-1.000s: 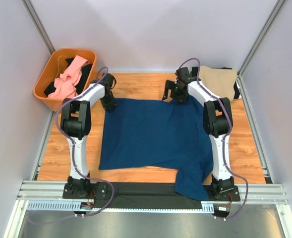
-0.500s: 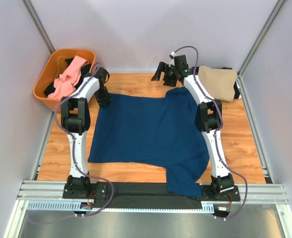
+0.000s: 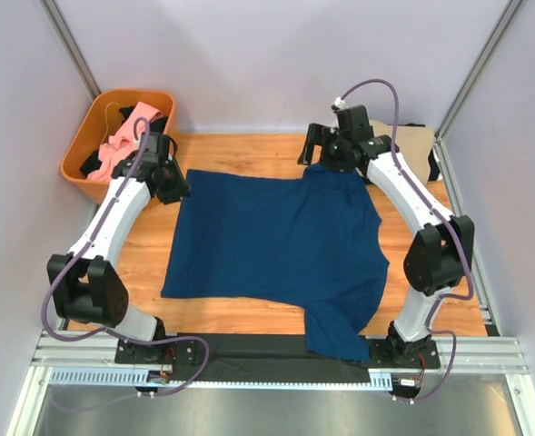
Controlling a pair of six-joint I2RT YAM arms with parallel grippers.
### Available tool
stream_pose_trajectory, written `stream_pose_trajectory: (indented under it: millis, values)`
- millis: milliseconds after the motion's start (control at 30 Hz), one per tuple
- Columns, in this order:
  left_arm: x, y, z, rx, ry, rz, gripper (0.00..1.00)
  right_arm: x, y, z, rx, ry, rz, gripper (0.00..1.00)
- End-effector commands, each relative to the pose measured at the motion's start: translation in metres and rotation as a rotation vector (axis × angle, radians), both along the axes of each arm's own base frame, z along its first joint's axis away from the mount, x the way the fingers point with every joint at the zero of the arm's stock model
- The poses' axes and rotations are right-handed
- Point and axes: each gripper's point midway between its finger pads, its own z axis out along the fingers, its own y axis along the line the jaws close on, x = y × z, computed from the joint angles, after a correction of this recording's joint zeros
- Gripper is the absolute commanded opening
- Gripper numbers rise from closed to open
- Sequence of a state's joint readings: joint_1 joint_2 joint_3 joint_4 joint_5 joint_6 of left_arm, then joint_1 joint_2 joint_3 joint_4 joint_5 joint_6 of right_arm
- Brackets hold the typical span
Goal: Fold and stack the t-shirts
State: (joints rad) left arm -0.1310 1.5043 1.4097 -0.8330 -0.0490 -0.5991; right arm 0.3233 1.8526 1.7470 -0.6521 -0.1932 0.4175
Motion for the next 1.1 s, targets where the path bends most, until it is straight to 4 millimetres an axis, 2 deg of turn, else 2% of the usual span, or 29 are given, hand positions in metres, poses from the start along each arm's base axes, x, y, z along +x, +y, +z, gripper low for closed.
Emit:
stream_pose_trajectory:
  millis: [0,67,133,167,233,267,333,367,433,467,633,667,700,733,800,833,867,900,967,1067]
  values:
    - [-0.010,-0.014,-0.053,-0.012,0.094,-0.060,0.38,-0.030,-0.058,-0.059,-0.269,0.136,-0.173,1.00]
    - [-0.010,-0.021,-0.066,-0.002,0.116,-0.084,0.37,-0.039,-0.070,-0.078,-0.340,0.192,-0.185,1.00]
    - [-0.007,-0.024,-0.076,0.006,0.134,-0.095,0.37,-0.040,-0.077,-0.088,-0.395,0.231,-0.191,1.00]
    - [-0.006,-0.024,-0.088,0.013,0.164,-0.094,0.36,-0.045,-0.083,-0.103,-0.441,0.283,-0.189,1.00]
    - [0.000,-0.026,-0.098,0.012,0.178,-0.089,0.36,-0.040,-0.083,-0.110,-0.467,0.305,-0.183,1.00]
    - [0.002,-0.026,-0.113,0.017,0.218,-0.083,0.36,-0.041,-0.085,-0.126,-0.489,0.350,-0.176,1.00]
    - [0.010,-0.028,-0.122,0.017,0.240,-0.073,0.35,-0.032,-0.080,-0.132,-0.498,0.355,-0.168,1.00]
    - [0.010,-0.027,-0.139,0.028,0.289,-0.061,0.34,-0.030,-0.078,-0.147,-0.518,0.383,-0.156,1.00]
    - [0.016,-0.026,-0.147,0.037,0.315,-0.040,0.34,-0.024,-0.072,-0.158,-0.538,0.395,-0.135,1.00]
    - [0.015,-0.024,-0.161,0.050,0.353,-0.029,0.33,-0.017,-0.065,-0.167,-0.541,0.409,-0.121,1.00]
    - [0.011,-0.009,-0.177,0.076,0.393,0.061,0.33,0.007,-0.038,-0.192,-0.505,0.427,-0.054,0.99]
    - [0.010,-0.007,-0.179,0.073,0.397,0.070,0.33,0.006,-0.036,-0.210,-0.512,0.464,-0.040,0.99]
    - [0.013,-0.006,-0.180,0.066,0.391,0.077,0.33,0.022,-0.030,-0.200,-0.496,0.420,-0.048,0.99]
    - [0.016,-0.004,-0.182,0.061,0.394,0.079,0.32,0.025,-0.030,-0.215,-0.508,0.440,-0.047,0.99]
    - [0.027,-0.003,-0.181,0.067,0.380,0.073,0.32,0.046,-0.024,-0.208,-0.478,0.388,-0.061,0.99]
    - [0.030,-0.001,-0.188,0.072,0.400,0.079,0.32,0.051,-0.023,-0.217,-0.473,0.391,-0.063,0.99]
    - [0.033,0.000,-0.188,0.075,0.405,0.086,0.32,0.058,-0.018,-0.217,-0.447,0.377,-0.062,0.99]
    - [0.042,0.000,-0.183,0.075,0.394,0.093,0.32,0.072,-0.013,-0.207,-0.418,0.331,-0.065,0.99]
    - [0.050,0.000,-0.185,0.057,0.392,0.098,0.31,0.085,-0.011,-0.212,-0.387,0.307,-0.069,1.00]
    - [0.072,-0.002,-0.176,0.060,0.358,0.081,0.31,0.104,-0.017,-0.202,-0.353,0.250,-0.104,1.00]
